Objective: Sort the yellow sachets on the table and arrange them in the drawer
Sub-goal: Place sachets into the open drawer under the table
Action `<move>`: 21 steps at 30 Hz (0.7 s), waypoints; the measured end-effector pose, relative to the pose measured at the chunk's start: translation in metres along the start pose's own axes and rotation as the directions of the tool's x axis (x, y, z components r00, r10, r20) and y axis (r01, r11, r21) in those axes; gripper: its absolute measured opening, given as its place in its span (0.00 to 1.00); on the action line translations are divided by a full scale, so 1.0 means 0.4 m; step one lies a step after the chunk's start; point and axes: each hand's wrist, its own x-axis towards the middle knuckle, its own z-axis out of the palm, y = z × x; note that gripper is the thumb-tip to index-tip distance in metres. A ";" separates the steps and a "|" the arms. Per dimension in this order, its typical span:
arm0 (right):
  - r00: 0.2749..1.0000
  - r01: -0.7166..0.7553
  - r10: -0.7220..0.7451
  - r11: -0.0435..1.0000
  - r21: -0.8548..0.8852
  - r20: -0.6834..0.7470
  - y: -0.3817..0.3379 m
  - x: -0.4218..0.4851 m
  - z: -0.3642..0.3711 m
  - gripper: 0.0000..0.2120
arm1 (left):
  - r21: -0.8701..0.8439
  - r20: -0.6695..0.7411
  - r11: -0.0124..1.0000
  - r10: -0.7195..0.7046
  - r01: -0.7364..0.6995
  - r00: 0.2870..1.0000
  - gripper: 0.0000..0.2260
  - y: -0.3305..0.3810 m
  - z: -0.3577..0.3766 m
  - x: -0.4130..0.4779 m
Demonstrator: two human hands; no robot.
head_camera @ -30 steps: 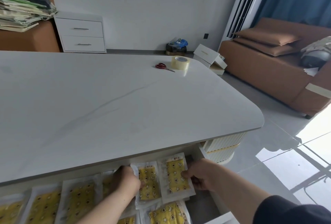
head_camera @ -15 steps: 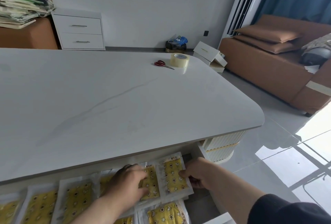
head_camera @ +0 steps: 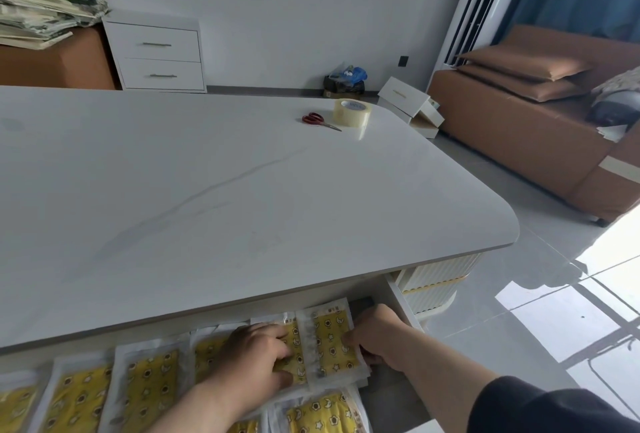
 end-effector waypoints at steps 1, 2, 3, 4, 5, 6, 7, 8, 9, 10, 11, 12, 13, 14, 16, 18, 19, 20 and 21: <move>0.999 0.040 -0.042 0.993 -0.108 -0.022 0.000 0.003 0.002 0.08 | -0.003 0.001 1.000 -0.002 0.002 1.000 0.18 -0.001 0.001 0.001; 0.994 0.086 -0.098 0.971 -0.222 -0.043 0.000 0.003 0.001 0.05 | -0.005 0.002 1.000 -0.002 0.002 1.000 0.18 -0.001 0.001 0.000; 0.986 0.128 -0.155 0.936 -0.327 -0.058 0.001 -0.001 -0.001 0.03 | -0.009 0.003 1.000 -0.004 0.004 1.000 0.17 -0.002 0.002 -0.001; 0.973 0.174 -0.220 0.891 -0.419 -0.064 0.004 -0.006 -0.004 0.04 | -0.008 0.003 1.000 -0.006 0.006 1.000 0.17 -0.002 0.002 -0.001; 0.954 0.223 -0.293 0.839 -0.497 -0.068 0.009 -0.010 -0.008 0.11 | -0.006 0.002 1.000 -0.008 0.008 1.000 0.17 -0.002 0.003 -0.002; 0.928 0.270 -0.367 0.779 -0.565 -0.061 0.014 -0.017 -0.013 0.18 | -0.003 0.002 1.000 -0.013 0.013 1.000 0.18 -0.001 0.004 -0.002; 0.898 0.321 -0.438 0.720 -0.615 -0.044 0.019 -0.022 -0.017 0.23 | -0.004 0.002 1.000 -0.019 0.019 1.000 0.18 0.000 0.004 -0.002; 0.862 0.380 -0.507 0.664 -0.644 -0.014 0.025 -0.026 -0.023 0.26 | -0.004 0.003 1.000 -0.022 0.022 1.000 0.18 0.001 0.005 -0.003; 0.827 0.440 -0.562 0.610 -0.660 0.032 0.028 -0.029 -0.024 0.26 | -0.007 0.002 1.000 -0.023 0.023 1.000 0.18 0.001 0.006 -0.003; 0.796 0.491 -0.600 0.557 -0.670 0.084 0.031 -0.032 -0.023 0.25 | -0.012 0.001 1.000 -0.025 0.025 1.000 0.18 0.001 0.006 -0.003; 0.774 0.524 -0.620 0.510 -0.682 0.131 0.032 -0.033 -0.019 0.25 | -0.018 0.002 0.999 -0.028 0.028 1.000 0.18 0.001 0.006 -0.004; 0.763 0.541 -0.625 0.479 -0.691 0.165 0.031 -0.034 -0.014 0.25 | -0.019 0.001 0.999 -0.030 0.030 1.000 0.18 0.001 0.005 -0.006; 0.760 0.549 -0.623 0.465 -0.694 0.184 0.030 -0.030 -0.007 0.25 | -0.014 0.003 0.999 -0.031 0.031 1.000 0.18 0.001 0.005 -0.006; 0.760 0.552 -0.620 0.458 -0.697 0.194 0.027 -0.028 -0.001 0.26 | -0.007 0.006 0.999 -0.032 0.032 0.999 0.18 0.002 0.005 -0.007; 0.761 0.551 -0.618 0.453 -0.701 0.199 0.023 -0.026 0.006 0.26 | -0.001 0.006 0.999 -0.034 0.034 0.999 0.18 0.003 0.004 -0.008; 0.761 0.552 -0.618 0.457 -0.697 0.198 0.024 -0.023 0.009 0.25 | 0.005 0.002 0.999 -0.033 0.033 0.999 0.18 0.003 0.001 -0.008; 0.761 0.553 -0.617 0.459 -0.695 0.199 0.026 -0.022 0.009 0.25 | 0.008 0.003 0.999 -0.031 0.031 1.000 0.18 0.003 0.000 -0.008; 0.760 0.555 -0.619 0.460 -0.693 0.198 0.027 -0.021 0.011 0.25 | 0.011 0.004 0.999 -0.031 0.031 1.000 0.18 0.003 -0.001 -0.008; 0.757 0.557 -0.624 0.460 -0.691 0.195 0.028 -0.020 0.012 0.25 | 0.013 0.006 1.000 -0.028 0.028 1.000 0.18 0.002 -0.002 -0.009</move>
